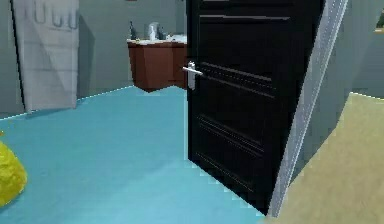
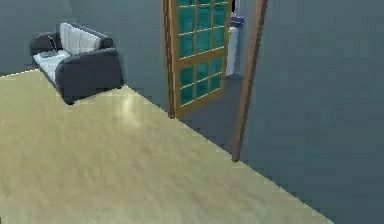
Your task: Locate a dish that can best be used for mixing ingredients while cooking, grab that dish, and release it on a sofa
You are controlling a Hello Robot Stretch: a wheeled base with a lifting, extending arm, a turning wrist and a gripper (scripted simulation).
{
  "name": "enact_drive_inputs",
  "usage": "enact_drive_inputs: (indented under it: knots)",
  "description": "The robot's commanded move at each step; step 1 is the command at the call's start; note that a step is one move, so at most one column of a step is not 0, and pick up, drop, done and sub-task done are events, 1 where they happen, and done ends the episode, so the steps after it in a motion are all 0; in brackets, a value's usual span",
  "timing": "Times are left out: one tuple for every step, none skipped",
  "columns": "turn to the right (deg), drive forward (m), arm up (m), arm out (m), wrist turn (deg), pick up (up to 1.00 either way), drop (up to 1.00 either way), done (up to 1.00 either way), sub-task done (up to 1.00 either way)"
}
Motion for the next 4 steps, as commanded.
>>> enact_drive_inputs:
  knots:
    - [-27.0,0.00,0.00,0.00,0.0,0.00,0.00,0.00,0.00]
    - [0.0,1.00,0.00,0.00,0.0,0.00,0.00,0.00,0.00]
    - [-3.0,0.00,0.00,0.00,0.0,0.00,0.00,0.00,0.00]
    - [0.0,0.40,0.00,0.00,0.0,0.00,0.00,0.00,0.00]
